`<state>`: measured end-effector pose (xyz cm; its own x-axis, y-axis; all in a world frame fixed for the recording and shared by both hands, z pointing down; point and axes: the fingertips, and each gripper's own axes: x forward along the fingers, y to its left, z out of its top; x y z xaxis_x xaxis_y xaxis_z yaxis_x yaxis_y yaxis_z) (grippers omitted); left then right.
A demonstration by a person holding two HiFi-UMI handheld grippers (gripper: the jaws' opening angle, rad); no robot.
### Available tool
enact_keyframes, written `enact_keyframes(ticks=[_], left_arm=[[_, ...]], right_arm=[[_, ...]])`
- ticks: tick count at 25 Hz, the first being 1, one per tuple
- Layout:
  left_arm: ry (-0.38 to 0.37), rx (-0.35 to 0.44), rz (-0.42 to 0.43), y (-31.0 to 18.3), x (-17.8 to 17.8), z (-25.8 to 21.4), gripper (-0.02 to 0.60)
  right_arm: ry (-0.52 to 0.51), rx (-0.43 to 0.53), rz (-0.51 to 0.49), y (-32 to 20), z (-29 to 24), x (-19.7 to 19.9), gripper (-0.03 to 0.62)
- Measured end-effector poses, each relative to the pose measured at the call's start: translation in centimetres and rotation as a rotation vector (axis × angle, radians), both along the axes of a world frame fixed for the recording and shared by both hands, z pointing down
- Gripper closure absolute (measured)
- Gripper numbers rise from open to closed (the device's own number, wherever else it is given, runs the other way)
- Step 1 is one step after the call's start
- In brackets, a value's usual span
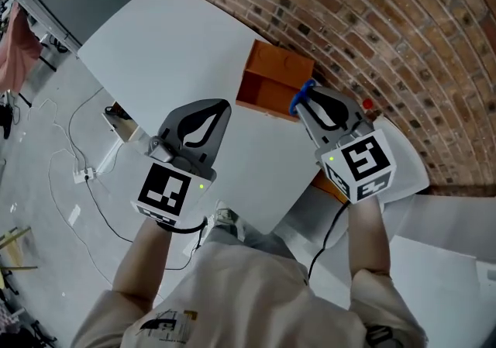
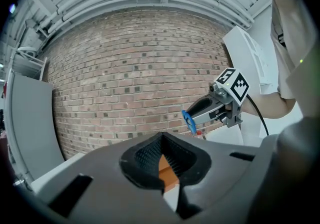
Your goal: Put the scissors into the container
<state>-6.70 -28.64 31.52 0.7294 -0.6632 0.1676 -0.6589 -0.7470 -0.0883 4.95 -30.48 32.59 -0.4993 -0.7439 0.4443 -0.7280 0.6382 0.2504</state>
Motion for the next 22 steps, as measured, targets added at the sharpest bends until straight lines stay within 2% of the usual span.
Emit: enact_keyframes(ticks=[6,12,18,22], left_arm=[[-0.022,-0.037,-0.006,-2.6,1.9,2.6,0.574],[-0.06,-0.11,-0.009,-4.9,3.3,6.8,0.574],[-0.086,-0.174,-0.023,-7.0,4.1,10.7,0.574],[-0.1,-0.206,-0.031,-8.3,4.4,13.0,0.574]], right_arm=[[0.073,-0.085,-0.079,-3.8,4.1,0.4,0.517],[0.153,-0.19,-0.154,-7.0,9.2,0.6,0.517],[0.279,-0.251,-0.21,-9.1,14.3,0.2,0.517],[0.31,-0.32,-0.245,-10.3,18.5,-0.4,0.517]])
